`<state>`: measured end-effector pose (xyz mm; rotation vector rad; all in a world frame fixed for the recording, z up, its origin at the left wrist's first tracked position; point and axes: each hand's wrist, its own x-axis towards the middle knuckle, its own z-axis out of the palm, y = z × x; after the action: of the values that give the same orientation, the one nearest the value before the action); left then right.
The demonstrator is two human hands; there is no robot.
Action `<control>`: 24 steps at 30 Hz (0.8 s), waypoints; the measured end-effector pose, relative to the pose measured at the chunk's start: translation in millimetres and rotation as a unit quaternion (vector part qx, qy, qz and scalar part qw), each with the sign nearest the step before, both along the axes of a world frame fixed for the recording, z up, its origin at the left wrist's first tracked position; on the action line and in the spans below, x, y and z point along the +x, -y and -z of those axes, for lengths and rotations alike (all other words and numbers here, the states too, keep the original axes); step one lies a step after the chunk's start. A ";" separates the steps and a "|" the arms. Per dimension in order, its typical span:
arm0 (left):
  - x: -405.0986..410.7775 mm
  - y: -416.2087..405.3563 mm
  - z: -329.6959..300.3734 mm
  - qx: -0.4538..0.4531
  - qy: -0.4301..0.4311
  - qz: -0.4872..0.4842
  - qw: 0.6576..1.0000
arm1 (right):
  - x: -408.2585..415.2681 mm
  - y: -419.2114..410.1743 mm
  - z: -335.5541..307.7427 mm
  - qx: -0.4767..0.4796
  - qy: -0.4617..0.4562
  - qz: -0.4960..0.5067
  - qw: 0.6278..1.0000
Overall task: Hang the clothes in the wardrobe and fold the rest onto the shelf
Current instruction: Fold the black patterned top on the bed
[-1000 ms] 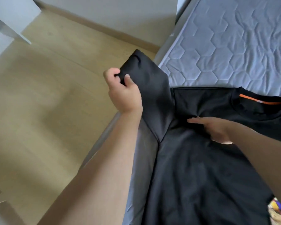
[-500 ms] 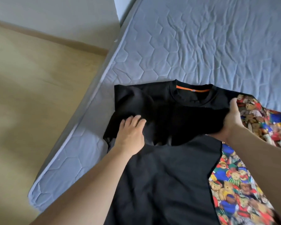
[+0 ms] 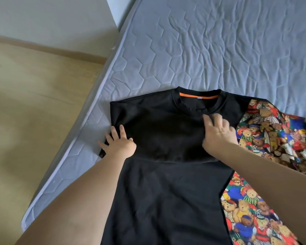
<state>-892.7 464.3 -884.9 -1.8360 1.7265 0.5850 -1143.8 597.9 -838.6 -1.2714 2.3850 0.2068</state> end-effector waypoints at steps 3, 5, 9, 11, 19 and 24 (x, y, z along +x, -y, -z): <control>-11.8 -9.7 4.0 -0.124 -0.058 -0.048 0.989 | 8.5 0.3 13.0 0.046 0.013 0.033 0.998; -7.1 -10.0 6.1 -0.192 -0.076 -0.074 0.976 | 4.2 -0.8 17.8 0.088 0.030 0.093 0.991; 17.9 12.1 -3.8 -0.262 -0.132 -0.065 0.954 | -7.0 -3.6 2.4 -0.015 0.333 0.287 0.898; 30.0 15.2 -15.7 -0.321 -0.161 -0.023 0.933 | -12.5 -8.0 -5.0 -0.059 0.483 0.413 0.770; 54.3 10.7 -21.3 -0.050 -0.107 -0.258 0.959 | 12.3 13.0 7.7 0.089 0.048 0.066 0.993; 61.5 17.3 -28.4 0.000 -0.234 -0.215 0.948 | 71.2 86.6 2.0 0.006 0.140 -0.008 0.990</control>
<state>-831.3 447.1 -856.5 -2.2184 1.5896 1.2827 -1072.5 511.3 -840.5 -1.2263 2.1321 0.0440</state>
